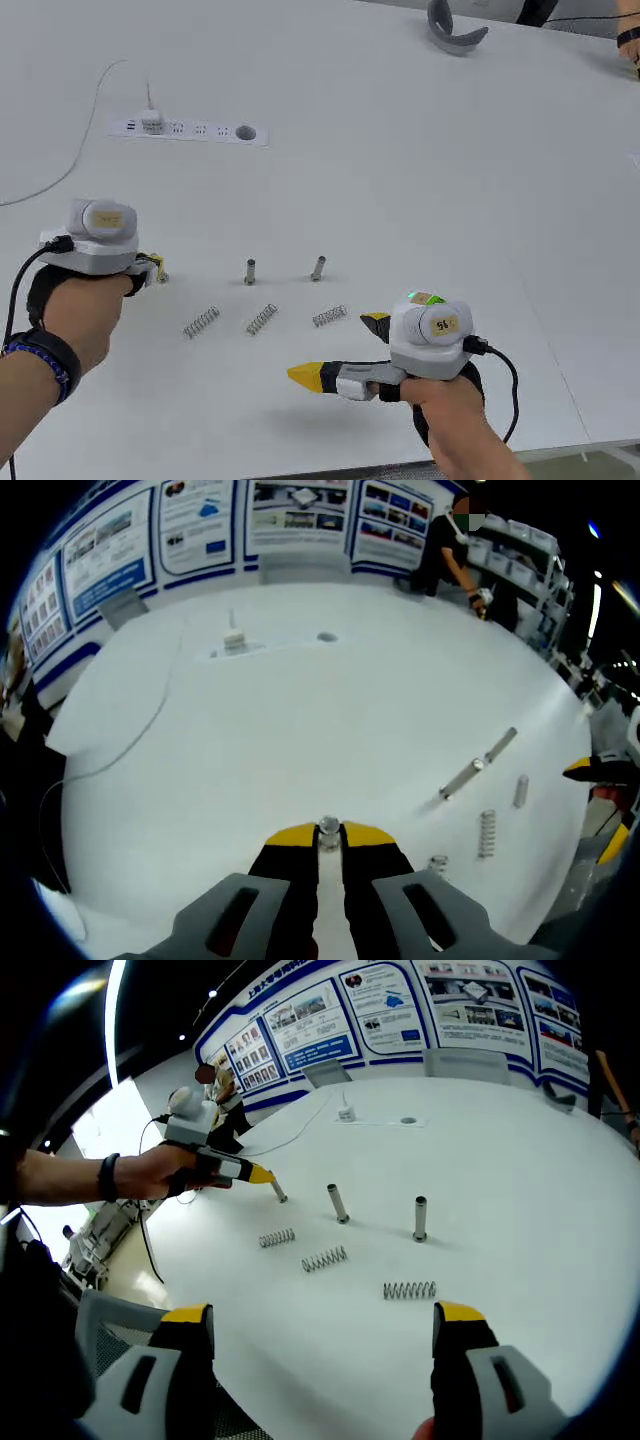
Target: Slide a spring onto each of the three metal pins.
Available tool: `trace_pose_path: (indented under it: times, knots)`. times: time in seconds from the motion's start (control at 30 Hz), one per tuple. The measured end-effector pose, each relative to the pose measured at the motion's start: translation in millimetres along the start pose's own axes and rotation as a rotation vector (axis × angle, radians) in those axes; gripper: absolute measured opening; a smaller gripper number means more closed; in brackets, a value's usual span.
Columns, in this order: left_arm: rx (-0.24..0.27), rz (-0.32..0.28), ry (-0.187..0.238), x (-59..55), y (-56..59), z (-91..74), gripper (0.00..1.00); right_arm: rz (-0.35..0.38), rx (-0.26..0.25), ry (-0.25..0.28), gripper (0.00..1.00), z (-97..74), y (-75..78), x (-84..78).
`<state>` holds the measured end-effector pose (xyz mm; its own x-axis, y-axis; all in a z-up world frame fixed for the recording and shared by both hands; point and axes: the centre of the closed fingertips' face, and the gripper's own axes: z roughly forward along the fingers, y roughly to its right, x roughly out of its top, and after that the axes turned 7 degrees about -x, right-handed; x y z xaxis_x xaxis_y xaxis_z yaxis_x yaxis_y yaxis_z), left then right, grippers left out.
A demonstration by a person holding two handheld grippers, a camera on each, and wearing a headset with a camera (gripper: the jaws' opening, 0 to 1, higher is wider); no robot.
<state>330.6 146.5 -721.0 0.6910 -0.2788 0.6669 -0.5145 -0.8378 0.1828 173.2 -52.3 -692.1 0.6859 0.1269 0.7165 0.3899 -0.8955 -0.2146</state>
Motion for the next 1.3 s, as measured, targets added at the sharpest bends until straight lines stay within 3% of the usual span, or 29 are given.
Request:
trace_pose_path:
  times: [0.6, 1.3]
  knots:
    - [-0.009, 0.069, -0.007, -1.2, 14.6, -1.6, 0.07, -0.01, 0.01, -0.005, 0.92, 0.6, -3.8, -1.7]
    - [-0.007, 0.094, -0.02, -2.5, 14.9, -1.1, 0.07, -0.009, 0.02, -0.007, 0.91, 0.5, -7.4, -1.8]
